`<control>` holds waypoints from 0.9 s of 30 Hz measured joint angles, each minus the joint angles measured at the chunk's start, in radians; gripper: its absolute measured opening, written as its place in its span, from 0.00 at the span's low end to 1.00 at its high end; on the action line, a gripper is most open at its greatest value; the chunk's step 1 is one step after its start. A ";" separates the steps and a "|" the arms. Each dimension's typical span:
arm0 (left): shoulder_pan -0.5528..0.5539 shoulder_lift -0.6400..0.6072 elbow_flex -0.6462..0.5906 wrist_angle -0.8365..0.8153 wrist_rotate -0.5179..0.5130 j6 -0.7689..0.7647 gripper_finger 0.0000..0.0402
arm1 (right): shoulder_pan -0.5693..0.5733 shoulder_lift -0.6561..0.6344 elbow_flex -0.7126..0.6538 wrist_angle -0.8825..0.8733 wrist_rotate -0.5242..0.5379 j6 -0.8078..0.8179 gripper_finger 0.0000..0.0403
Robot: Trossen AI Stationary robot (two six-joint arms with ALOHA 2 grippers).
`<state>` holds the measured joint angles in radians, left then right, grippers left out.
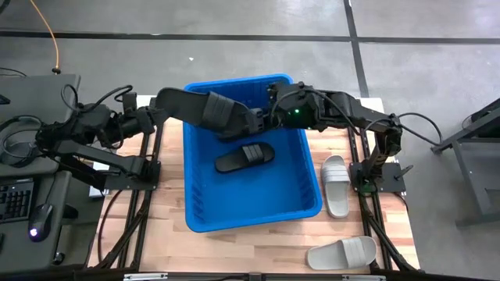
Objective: Pick and place slides into bin
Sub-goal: Put the black slide into the blue container
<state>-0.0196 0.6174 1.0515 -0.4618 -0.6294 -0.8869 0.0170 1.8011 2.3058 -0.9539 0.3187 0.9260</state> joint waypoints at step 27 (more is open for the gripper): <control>-0.001 -0.025 0.000 0.340 0.108 0.107 0.14 | 0.044 0.042 0.001 0.088 -0.021 -0.054 0.65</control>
<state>-0.0202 0.5928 1.0515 -0.1221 -0.5214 -0.7800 0.0609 1.8435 2.3066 -0.8662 0.2979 0.8720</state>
